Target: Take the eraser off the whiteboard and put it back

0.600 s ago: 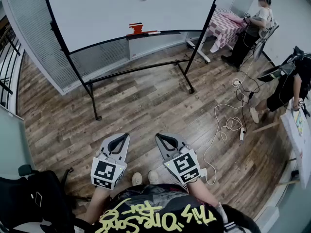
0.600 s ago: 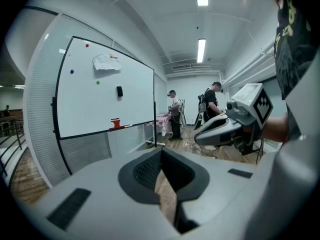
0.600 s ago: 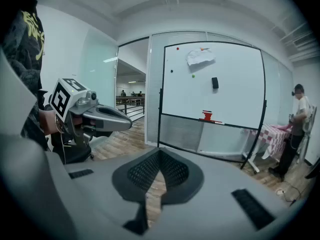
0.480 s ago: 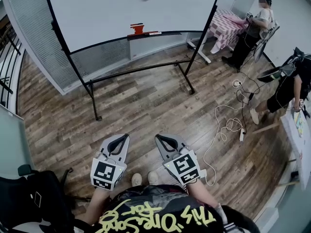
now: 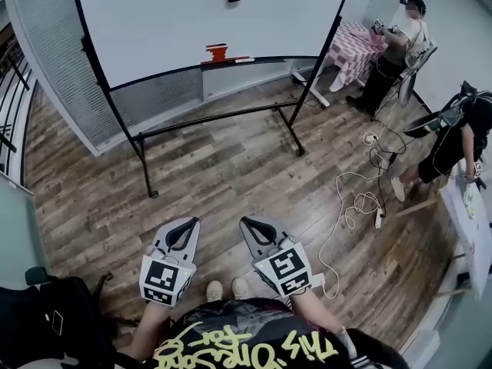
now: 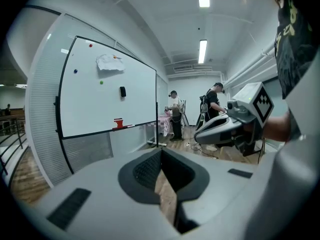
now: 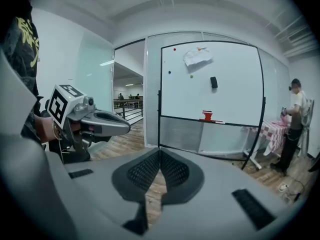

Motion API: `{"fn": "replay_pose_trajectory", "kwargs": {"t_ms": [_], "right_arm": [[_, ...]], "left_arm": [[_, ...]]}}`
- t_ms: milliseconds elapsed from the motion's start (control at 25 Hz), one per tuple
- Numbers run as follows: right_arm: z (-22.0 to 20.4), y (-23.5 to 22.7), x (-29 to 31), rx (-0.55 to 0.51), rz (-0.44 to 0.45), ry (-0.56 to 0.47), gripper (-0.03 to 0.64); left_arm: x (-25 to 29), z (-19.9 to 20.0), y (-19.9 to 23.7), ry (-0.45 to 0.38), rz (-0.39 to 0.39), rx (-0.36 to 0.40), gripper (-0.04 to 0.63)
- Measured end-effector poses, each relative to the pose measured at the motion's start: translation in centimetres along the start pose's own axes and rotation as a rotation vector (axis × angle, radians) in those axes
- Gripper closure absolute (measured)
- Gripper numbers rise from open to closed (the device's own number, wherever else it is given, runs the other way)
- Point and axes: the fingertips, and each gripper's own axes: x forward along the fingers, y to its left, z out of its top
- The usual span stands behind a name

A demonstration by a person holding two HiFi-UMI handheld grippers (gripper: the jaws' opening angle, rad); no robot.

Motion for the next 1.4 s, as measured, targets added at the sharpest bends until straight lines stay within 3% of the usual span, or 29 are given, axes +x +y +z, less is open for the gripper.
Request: {"fn": "replay_pose_trajectory", "kwargs": {"t_ms": [680, 1120, 1400], "right_arm": [[1.9, -2.0, 3.5, 0.026, -0.163, -0.009, 0.607], [2.3, -3.8, 4.1, 0.033, -0.188, -0.035, 0.607], [3.3, -5.6, 5.7, 0.015, -0.151, -0.062, 0.607]], "left_arm": [[0.6, -1.3, 4.9, -0.018, -0.016, 0.004, 0.588], [1.8, 0.0, 5.7, -0.049, -0.007, 0.007, 0.588], [4.3, 1.0, 7.3, -0.057, 0.024, 0.004, 0.588]]}}
